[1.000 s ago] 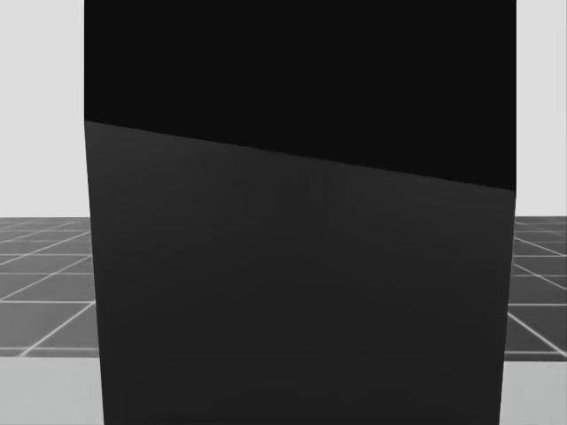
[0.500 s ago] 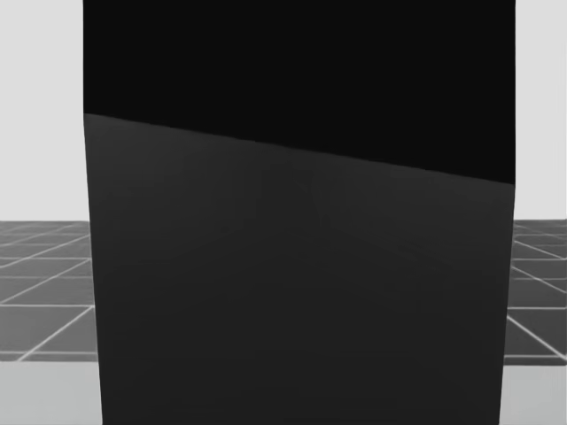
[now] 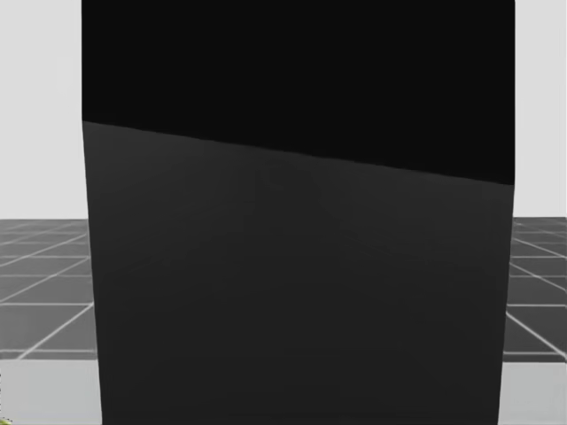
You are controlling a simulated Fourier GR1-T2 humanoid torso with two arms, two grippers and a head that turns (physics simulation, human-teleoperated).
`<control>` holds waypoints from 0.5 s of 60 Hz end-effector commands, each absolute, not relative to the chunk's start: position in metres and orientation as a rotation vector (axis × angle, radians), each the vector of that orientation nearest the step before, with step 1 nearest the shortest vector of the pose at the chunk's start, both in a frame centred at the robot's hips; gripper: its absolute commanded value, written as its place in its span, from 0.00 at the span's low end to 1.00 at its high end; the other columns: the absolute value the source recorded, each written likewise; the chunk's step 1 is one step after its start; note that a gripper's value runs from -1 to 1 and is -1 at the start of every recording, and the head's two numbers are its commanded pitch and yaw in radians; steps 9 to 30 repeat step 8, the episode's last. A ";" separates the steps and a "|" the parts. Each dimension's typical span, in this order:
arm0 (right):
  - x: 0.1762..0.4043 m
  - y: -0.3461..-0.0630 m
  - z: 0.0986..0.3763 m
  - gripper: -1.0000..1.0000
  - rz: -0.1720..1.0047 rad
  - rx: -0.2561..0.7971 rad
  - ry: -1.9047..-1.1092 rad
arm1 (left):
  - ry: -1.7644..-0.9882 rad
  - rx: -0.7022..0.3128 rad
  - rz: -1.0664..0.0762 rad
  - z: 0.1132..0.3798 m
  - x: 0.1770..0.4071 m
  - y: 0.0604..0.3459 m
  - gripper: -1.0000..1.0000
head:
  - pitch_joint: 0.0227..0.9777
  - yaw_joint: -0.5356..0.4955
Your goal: Reach around the screen and pick up the object behind it.
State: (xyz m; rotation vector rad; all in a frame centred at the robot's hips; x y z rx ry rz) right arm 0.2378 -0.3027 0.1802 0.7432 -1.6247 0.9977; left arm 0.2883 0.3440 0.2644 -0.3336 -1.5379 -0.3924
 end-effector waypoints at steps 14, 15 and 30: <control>0.238 -0.302 0.179 0.00 0.992 0.753 -1.642 | -1.983 -0.419 -0.493 0.410 0.289 0.305 1.00 | 0.12 0.54; 0.238 -0.302 0.179 0.00 0.992 0.753 -1.642 | -1.983 -0.419 -0.493 0.410 0.289 0.305 1.00 | 0.12 0.54; 0.238 -0.302 0.179 0.00 0.992 0.753 -1.642 | -1.983 -0.419 -0.493 0.410 0.289 0.305 1.00 | 0.12 0.54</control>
